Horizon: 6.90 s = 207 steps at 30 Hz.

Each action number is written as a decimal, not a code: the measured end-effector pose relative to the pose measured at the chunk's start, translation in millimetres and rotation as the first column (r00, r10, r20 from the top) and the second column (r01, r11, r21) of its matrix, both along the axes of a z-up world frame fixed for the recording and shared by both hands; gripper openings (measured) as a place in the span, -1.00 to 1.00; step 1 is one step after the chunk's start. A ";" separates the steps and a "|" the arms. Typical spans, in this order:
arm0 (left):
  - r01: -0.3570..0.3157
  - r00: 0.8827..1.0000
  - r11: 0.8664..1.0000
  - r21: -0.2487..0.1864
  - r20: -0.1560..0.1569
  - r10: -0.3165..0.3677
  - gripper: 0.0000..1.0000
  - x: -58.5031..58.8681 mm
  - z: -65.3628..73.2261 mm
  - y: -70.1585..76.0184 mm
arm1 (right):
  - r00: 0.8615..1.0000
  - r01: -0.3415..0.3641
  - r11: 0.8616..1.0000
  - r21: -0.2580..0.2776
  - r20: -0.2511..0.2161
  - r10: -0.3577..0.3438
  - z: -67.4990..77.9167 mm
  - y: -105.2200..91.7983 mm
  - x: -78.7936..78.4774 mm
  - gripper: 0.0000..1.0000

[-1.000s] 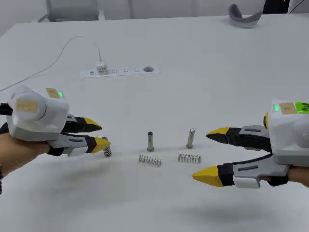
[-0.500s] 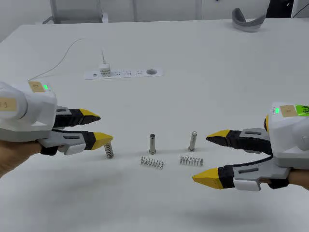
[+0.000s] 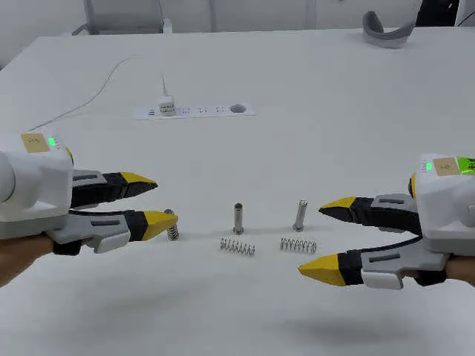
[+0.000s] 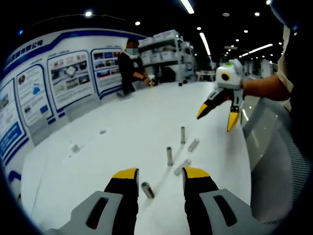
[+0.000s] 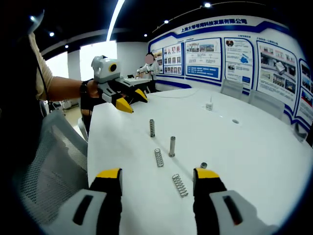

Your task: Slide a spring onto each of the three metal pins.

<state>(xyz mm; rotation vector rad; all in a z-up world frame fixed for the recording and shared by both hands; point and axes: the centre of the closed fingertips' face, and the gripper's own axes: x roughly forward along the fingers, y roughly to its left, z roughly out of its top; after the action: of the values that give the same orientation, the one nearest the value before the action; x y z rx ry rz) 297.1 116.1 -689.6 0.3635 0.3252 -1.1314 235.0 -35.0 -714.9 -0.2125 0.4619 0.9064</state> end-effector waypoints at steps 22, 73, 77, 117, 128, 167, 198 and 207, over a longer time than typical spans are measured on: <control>0.061 0.995 0.998 0.028 -0.083 -0.059 -0.32 -36.8 -37.7 -18.6 | 0.999 -0.033 0.999 -0.020 0.001 0.033 -1.4 7.1 7.1 0.11; 0.049 0.995 0.998 0.041 -0.094 -0.045 -0.40 -39.5 -41.2 -13.6 | 0.987 -0.098 0.973 -0.209 -0.149 0.068 -85.1 61.9 52.2 -0.67; 0.047 0.995 0.998 0.038 -0.095 -0.043 -0.40 -38.9 -41.0 -13.9 | 0.986 -0.094 0.973 -0.210 -0.157 0.061 -87.3 61.1 53.0 -0.69; 0.114 0.987 0.993 -0.024 -0.112 -0.116 -0.43 -47.3 -25.5 -37.5 | 0.961 -0.274 0.954 -0.117 0.011 0.278 -13.5 87.4 5.7 -0.77; 0.167 0.974 0.984 -0.057 -0.144 -0.174 -0.63 -59.4 -22.1 -42.5 | 0.933 -0.349 0.932 -0.098 0.056 0.356 -3.7 93.9 -6.6 -0.77; 0.174 0.967 0.961 -0.216 -0.145 -0.208 -0.79 -64.9 13.0 -71.5 | 0.943 -0.325 0.943 -0.077 0.050 0.329 -5.7 104.6 -1.8 -0.77; 0.118 0.985 0.974 -0.195 -0.102 -0.140 -0.80 -33.7 15.0 -81.8 | 0.980 -0.188 0.981 -0.056 0.054 0.191 7.1 58.2 5.2 -0.46; 0.060 0.992 0.977 -0.207 -0.098 -0.082 -0.80 -14.0 14.0 -86.4 | 0.989 -0.125 0.991 -0.047 0.073 0.128 13.4 32.5 5.4 -0.40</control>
<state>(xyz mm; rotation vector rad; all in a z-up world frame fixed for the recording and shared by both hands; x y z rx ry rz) 283.0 29.7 -675.6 0.1354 0.2879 -1.2450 240.4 -2.5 -701.6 -0.3165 0.4004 1.0095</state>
